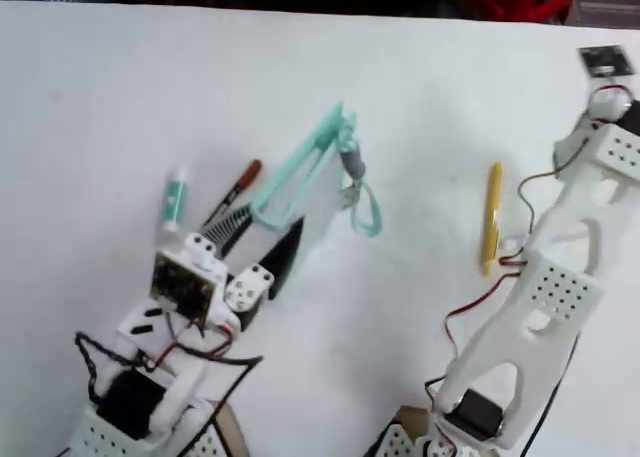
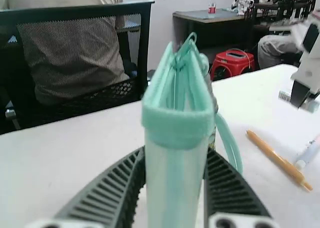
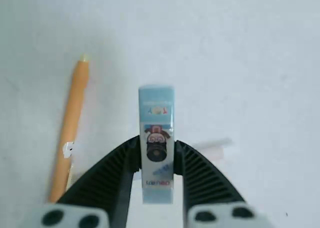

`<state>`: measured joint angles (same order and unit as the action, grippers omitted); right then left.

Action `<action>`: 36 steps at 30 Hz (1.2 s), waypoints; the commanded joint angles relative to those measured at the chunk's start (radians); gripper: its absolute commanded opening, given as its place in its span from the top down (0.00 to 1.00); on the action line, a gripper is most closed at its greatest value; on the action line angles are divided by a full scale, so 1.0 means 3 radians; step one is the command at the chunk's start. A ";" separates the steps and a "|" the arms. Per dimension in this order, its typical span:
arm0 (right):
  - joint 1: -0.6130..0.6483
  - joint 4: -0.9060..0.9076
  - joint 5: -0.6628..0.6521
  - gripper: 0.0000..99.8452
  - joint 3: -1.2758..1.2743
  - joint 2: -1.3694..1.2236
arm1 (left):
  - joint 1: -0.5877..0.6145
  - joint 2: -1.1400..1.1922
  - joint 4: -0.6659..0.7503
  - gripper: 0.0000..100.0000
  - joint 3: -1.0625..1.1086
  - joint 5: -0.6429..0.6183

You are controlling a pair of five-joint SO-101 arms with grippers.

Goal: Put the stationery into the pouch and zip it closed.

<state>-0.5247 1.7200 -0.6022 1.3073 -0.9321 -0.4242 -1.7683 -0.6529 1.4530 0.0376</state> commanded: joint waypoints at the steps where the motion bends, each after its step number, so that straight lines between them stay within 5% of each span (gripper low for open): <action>1: -0.0064 0.0028 0.0077 0.98 -0.0322 0.0724 | 0.0023 0.0038 0.0005 0.81 0.0020 -0.0005; 10: 0.0627 0.0018 0.0072 0.98 -0.2649 0.3061 | 0.0023 0.0028 0.0005 0.81 0.0015 -0.0005; 19: 0.2826 -0.0084 0.0194 0.98 -0.3222 0.5373 | 0.0023 0.0028 0.0000 0.81 0.0015 -0.0005; 22: 0.3347 -0.0309 0.0511 0.98 -0.3248 0.5531 | 0.0023 0.0028 0.0005 0.81 0.0015 -0.0005; 28: 0.3680 -0.0949 0.1110 0.98 -0.3503 0.5373 | 0.0023 0.0028 0.0005 0.81 0.0015 -0.0005; 36: 0.4012 -0.1788 0.1233 0.98 -0.4393 0.5332 | 0.0023 0.0028 0.0005 0.81 0.0015 -0.0005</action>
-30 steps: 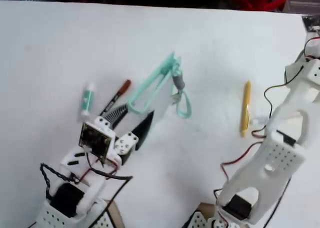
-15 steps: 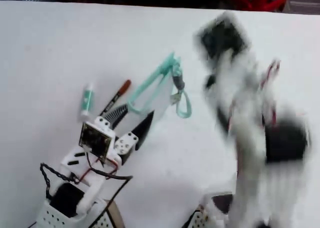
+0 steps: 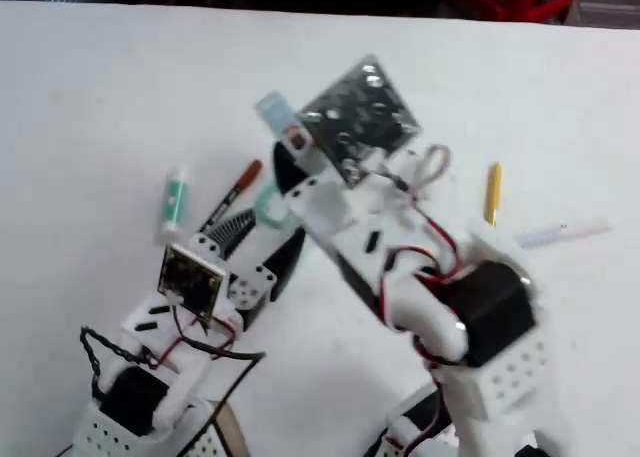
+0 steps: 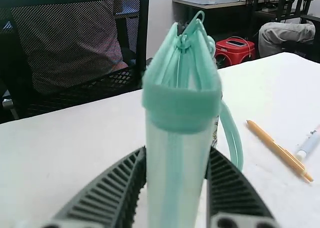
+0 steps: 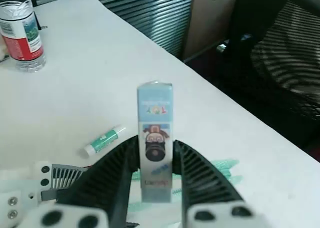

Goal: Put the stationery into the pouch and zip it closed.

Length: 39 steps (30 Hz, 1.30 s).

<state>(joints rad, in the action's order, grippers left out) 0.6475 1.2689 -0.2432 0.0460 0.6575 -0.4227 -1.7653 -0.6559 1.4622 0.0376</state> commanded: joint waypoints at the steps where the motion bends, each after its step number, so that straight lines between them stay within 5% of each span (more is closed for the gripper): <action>1: 0.0120 -0.0366 0.0036 0.98 -0.0307 0.0033 | 0.0018 0.0018 0.0015 0.81 -0.0015 -0.0005; 16: 0.0069 -0.0688 0.0010 0.98 -0.1100 0.0432 | 0.0018 0.0018 0.0015 0.81 -0.0015 -0.0005; 27: -0.0023 -0.1649 0.0010 0.98 -0.1708 0.0427 | 0.0161 0.0018 0.0087 0.81 -0.0015 -0.0005; 35: -0.0038 -0.1624 0.0010 0.98 -0.1964 0.0463 | 0.0161 0.0018 0.0087 0.81 -0.0010 -0.0005; 39: -0.0038 -0.1491 0.0015 0.87 -0.1954 0.0468 | 0.0161 0.0018 0.0087 0.81 -0.0010 -0.0005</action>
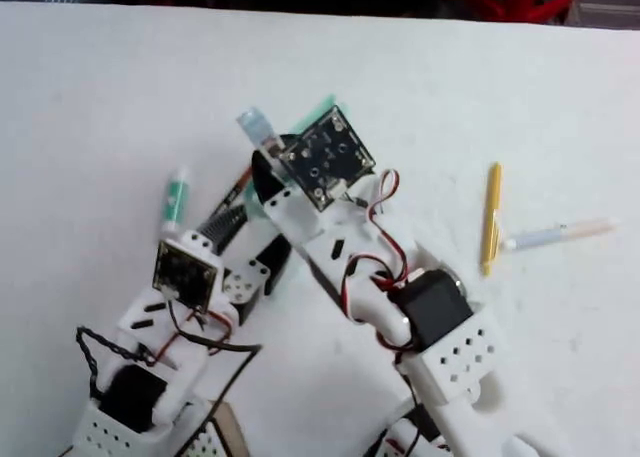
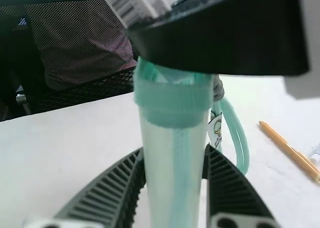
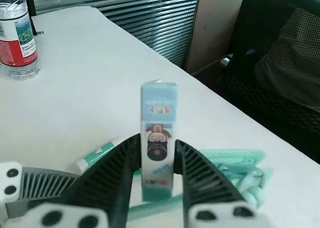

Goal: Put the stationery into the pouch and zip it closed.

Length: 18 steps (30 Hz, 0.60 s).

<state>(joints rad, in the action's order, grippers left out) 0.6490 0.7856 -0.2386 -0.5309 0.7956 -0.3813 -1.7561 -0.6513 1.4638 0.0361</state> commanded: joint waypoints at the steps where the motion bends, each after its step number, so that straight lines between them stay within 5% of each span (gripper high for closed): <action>1: -0.0043 0.0151 0.0000 0.83 -0.0031 0.0008 | 0.0023 -0.0013 0.0072 0.81 -0.0015 0.0000; 4: -0.0043 0.0197 -0.0005 0.77 -0.0026 0.0033 | 0.0023 -0.0013 0.0072 0.81 -0.0010 0.0000; 18: -0.0371 0.0432 -0.0010 0.95 -0.0051 0.0565 | 0.0023 -0.0013 0.0072 0.81 -0.0010 0.0000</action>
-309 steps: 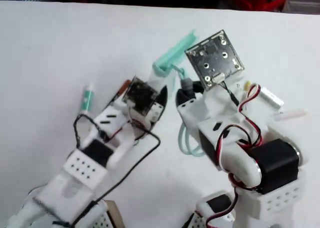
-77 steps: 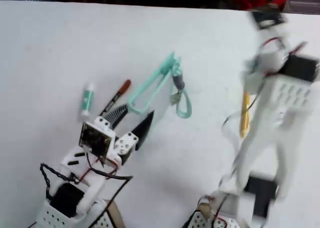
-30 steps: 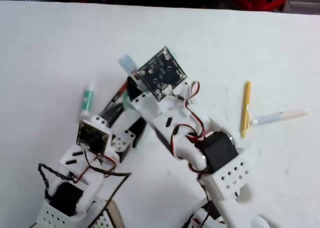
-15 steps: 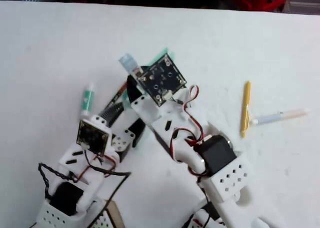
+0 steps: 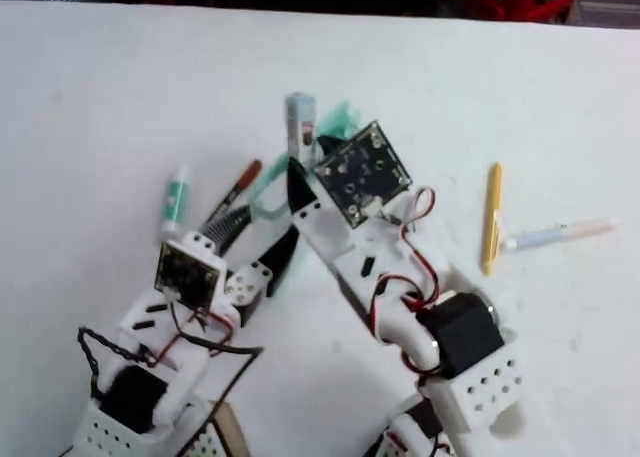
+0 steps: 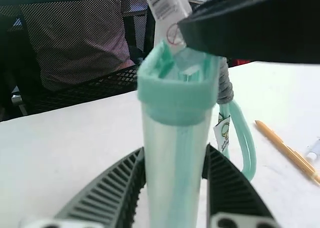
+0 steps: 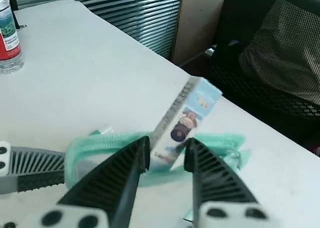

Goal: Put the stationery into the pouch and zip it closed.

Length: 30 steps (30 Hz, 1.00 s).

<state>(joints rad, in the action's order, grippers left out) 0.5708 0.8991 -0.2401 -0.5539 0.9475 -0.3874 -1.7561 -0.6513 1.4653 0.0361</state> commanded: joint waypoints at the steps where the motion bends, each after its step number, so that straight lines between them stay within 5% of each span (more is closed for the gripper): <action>1: -0.0125 0.0054 -0.0005 0.96 0.0026 0.0064 | 0.0043 -0.0013 0.0072 0.81 -0.0015 0.0000; 15: 0.0294 0.0253 -0.0368 0.95 0.0026 0.0049 | 0.0043 -0.0013 0.0072 0.81 -0.0015 0.0000; 21: 0.0376 0.0437 -0.0378 0.84 0.0113 0.0100 | 0.0043 -0.0013 0.0072 0.81 -0.0015 0.0000; 30: 0.0166 0.0499 -0.0384 0.93 0.0491 0.0115 | 0.0043 -0.0013 0.0072 0.81 -0.0010 0.0000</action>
<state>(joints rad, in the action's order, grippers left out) 0.6613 1.0541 -0.3506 -0.4726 0.9705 -0.3844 -1.7561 -0.6513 1.4653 0.0361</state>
